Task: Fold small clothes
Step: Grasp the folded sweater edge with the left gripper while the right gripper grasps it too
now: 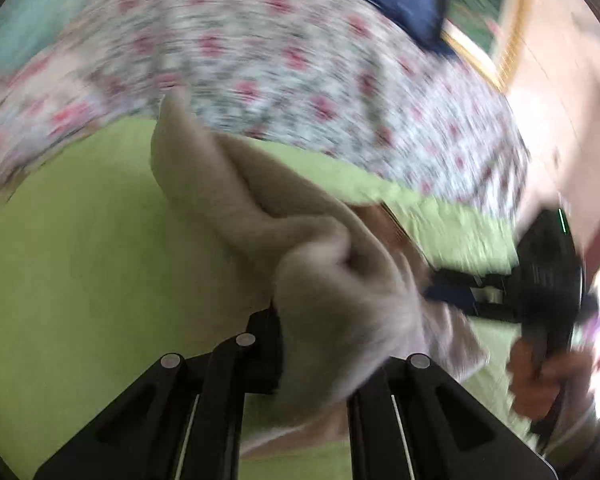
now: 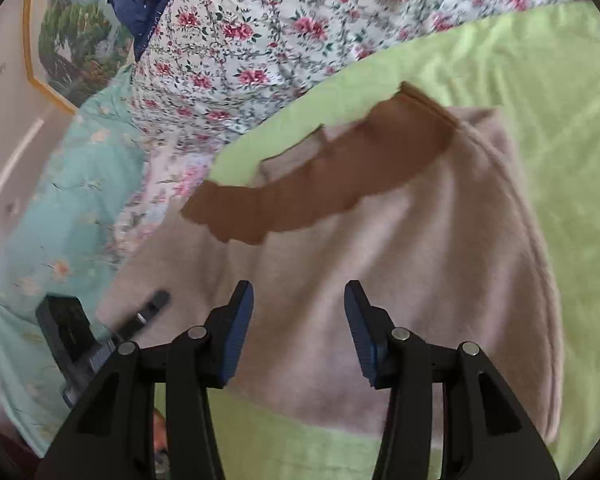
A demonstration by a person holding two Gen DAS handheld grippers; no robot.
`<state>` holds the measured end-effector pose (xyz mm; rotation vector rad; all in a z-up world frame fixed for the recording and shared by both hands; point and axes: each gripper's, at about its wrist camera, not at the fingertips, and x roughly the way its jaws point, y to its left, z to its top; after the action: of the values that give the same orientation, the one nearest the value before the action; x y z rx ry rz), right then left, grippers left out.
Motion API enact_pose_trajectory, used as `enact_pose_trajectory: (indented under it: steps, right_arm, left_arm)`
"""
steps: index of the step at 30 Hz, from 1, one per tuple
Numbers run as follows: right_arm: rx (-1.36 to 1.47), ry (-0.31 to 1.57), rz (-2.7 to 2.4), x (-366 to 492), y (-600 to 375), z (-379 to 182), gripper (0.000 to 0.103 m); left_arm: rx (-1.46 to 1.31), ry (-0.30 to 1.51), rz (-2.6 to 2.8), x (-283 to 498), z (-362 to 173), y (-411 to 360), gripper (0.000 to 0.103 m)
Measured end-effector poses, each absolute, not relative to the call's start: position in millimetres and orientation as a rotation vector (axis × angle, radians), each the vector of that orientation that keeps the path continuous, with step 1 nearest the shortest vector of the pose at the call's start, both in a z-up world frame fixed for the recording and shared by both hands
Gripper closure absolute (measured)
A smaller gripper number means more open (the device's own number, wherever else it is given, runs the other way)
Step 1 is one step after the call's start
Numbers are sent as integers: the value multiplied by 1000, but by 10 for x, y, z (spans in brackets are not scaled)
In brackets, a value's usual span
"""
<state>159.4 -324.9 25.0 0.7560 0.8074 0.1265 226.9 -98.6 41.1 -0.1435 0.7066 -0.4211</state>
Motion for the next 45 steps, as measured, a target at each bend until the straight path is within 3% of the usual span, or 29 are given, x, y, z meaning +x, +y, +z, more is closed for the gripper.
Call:
enact_pose_trajectory:
  steps: [2,3,5,11,12,14,15,16,21,25,32,39,42,44,45]
  right_arm:
    - [796,828,170,1743,-3282,229,49]
    - [809,848,200,1840,-3281,201,38]
    - [827,875,220,1995,-3265,143,31]
    - [787,961,247,2517,-3099,-44,31]
    - [771,965,243,2626,-3043,-79,32]
    - [737,958,242,2805,-2959,-113,47]
    - [721,961,235,2851,-2953,-118,75]
    - [716,957,238,2891,-2955,-98,86]
    - [626,806,271,2655,-3158,490,87]
    - [567,767,200,2345,-3574,780,87]
    - [617,876,54,2024,-4283,201,87]
    - [533,890,6,1992,-4313,93,87]
    - [492,895,-19,1978,-4288,42,87]
    - [496,886,-41,1929,-4311,37,85]
    - [499,874,-68,1875,-4330,66,84]
  left_arm:
    - [-77,731,-444,2266,303,-1246,96]
    - [-55,748,-454,2278,230,-1358,96]
    - [-36,778,-473,2294,108,-1500,96]
    - [-24,785,-466,2294,42,-1586,96]
    - [-23,787,-466,2301,43,-1589,96]
    - [-11,783,-460,2286,67,-1597,96]
    - [-6,780,-461,2267,102,-1578,96]
    - [-5,774,-466,2260,160,-1591,96]
    - [-89,718,-601,2204,581,-1820,96]
    - [-137,744,-705,2269,545,-2291,95]
    - [-107,890,-733,2387,19,-2916,95]
    - [-69,929,-724,2462,-175,-3092,94]
    - [-64,944,-737,2432,-186,-3096,84]
    - [-66,966,-772,2351,-138,-3051,63]
    - [-68,979,-788,2302,-109,-3020,60]
